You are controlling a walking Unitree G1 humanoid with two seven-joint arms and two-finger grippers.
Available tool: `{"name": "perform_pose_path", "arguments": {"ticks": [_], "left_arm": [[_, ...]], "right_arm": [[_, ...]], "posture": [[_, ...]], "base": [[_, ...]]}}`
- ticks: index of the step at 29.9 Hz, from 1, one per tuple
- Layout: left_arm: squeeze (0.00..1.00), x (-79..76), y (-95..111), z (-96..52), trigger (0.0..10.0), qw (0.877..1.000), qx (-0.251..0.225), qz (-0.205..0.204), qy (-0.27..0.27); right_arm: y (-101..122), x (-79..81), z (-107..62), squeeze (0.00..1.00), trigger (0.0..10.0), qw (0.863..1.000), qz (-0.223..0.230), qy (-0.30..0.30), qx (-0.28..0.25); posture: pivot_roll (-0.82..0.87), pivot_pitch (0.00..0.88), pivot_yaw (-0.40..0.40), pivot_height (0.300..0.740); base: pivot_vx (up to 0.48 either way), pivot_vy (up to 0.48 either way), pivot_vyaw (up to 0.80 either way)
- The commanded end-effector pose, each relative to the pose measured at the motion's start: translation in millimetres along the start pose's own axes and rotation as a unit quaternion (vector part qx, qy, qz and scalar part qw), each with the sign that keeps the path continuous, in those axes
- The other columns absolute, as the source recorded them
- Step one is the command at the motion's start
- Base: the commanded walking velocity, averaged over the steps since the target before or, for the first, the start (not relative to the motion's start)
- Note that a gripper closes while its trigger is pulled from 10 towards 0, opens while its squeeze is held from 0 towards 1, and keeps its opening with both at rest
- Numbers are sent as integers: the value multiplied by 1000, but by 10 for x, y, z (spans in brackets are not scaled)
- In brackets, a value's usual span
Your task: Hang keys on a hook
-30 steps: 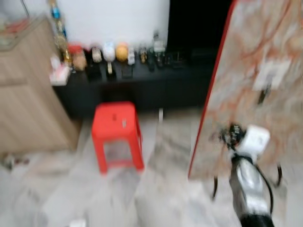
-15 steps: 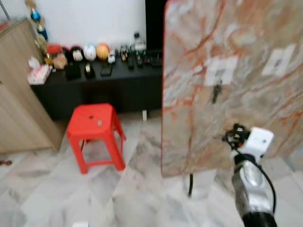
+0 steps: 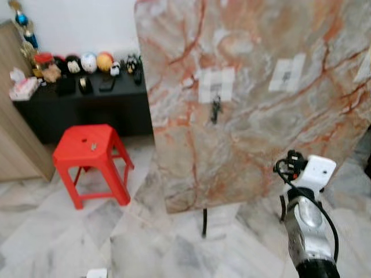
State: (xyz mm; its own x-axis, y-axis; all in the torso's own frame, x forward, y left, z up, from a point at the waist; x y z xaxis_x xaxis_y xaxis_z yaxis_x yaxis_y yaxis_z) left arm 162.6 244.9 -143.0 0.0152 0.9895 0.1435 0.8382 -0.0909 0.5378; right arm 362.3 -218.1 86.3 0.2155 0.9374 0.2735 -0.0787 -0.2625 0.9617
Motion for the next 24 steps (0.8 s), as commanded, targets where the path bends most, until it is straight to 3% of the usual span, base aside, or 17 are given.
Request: {"name": "perform_pose_path", "arguments": {"ticks": [1, 12, 19, 24], "left_arm": [[0, 15, -15, -6, 10000, 1000, 0, -6, 1], [0, 36, 8, -8, 10000, 1000, -8, -19, 7], [0, 38, 17, -8, 10000, 1000, -11, -22, 7], [0, 40, 23, -7, 10000, 1000, -13, -24, 9]], "right_arm": [[103, 5, 34, 0, 10000, 1000, 0, 1, -16], [138, 14, 54, 0, 10000, 1000, -3, -1, -22], [167, 104, 64, 0, 10000, 999, -32, 18, -29], [229, 87, 91, 0, 10000, 995, -94, 9, -41]], "posture": [[-82, 0, -2, 740], [-80, 0, 3, 740], [-78, 0, 2, 740], [-78, 0, 1, 740]], "base": [[0, 0, 0], [0, 0, 0], [0, 0, 0], [0, 0, 0]]}}
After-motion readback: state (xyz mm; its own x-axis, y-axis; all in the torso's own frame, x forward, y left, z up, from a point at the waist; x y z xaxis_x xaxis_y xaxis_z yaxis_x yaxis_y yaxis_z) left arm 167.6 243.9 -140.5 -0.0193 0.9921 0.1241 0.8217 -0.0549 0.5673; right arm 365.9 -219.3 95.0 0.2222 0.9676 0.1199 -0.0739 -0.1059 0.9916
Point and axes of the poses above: a point about 5 cm out from each wrist's last joint towards the gripper, its own z axis pointing out of the wrist towards the gripper, its own y axis along the axis of the wrist's last joint, x = y × z, the point moved 6 cm from there along z, pointing out of the wrist towards the gripper, and after that the axes turned 9 degrees about z, right-handed, at the moved point
